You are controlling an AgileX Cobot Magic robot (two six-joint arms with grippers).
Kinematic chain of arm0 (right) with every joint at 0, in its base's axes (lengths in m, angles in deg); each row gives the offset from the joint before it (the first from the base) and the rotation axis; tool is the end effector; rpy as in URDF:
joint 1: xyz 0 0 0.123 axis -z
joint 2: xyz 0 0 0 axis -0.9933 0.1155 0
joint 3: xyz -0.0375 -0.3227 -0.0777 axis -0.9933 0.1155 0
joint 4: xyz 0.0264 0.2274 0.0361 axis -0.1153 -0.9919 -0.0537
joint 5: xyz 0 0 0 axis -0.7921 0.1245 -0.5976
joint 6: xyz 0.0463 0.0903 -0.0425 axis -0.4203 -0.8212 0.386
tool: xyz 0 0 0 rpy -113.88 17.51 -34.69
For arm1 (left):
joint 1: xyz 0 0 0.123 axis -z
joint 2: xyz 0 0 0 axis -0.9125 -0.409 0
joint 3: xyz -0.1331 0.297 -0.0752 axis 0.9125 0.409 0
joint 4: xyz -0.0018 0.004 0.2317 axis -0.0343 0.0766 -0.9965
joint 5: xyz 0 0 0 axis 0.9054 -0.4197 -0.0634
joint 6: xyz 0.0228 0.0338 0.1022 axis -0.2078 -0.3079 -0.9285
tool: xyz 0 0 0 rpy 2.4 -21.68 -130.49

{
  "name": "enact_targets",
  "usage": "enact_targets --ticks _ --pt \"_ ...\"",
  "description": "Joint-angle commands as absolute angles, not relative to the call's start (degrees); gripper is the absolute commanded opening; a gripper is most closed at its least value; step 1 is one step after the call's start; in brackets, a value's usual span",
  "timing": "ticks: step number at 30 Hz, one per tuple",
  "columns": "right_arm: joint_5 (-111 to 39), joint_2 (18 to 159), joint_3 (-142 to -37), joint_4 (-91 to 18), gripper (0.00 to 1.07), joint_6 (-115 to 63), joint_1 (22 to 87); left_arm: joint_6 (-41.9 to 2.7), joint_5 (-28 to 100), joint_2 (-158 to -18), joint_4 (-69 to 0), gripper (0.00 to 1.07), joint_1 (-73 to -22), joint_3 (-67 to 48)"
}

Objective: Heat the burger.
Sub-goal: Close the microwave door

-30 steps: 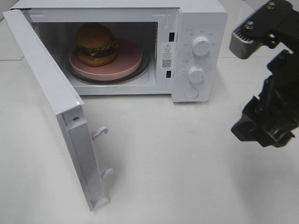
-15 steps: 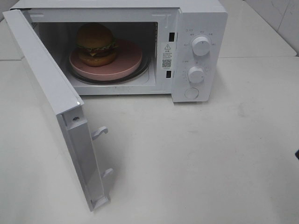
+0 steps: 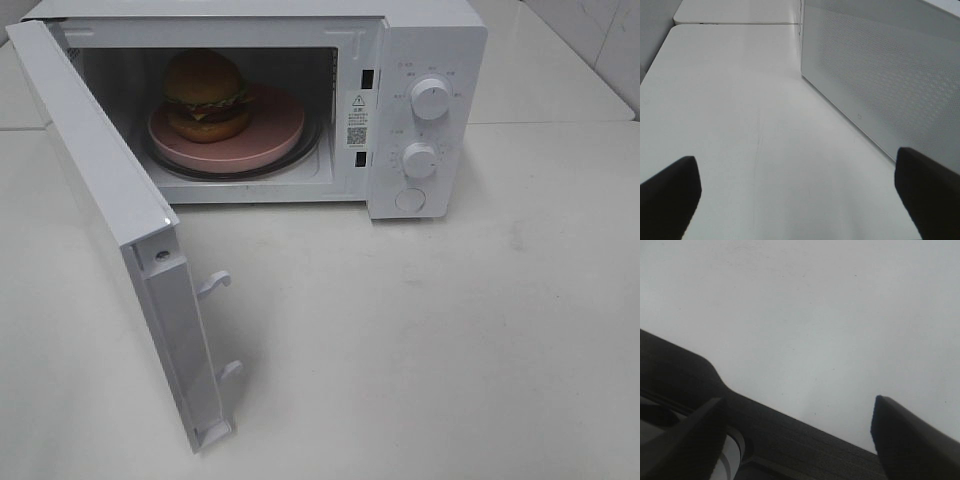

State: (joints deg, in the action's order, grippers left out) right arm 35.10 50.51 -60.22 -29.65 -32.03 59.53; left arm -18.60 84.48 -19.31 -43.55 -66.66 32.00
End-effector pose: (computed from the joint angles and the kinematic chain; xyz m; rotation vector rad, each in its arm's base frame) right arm 0.0197 -0.0051 0.3092 -0.5022 2.4671 0.0146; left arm -0.0551 -0.0100 0.2601 0.0381 2.0201 -0.0764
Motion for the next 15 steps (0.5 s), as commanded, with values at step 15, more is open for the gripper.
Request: enact_targets --ticks 15 --pt "32.01 27.88 -53.40 -31.77 0.76 -37.01 75.40 -18.54 84.03 -17.88 -43.04 1.03 -66.78 32.12"
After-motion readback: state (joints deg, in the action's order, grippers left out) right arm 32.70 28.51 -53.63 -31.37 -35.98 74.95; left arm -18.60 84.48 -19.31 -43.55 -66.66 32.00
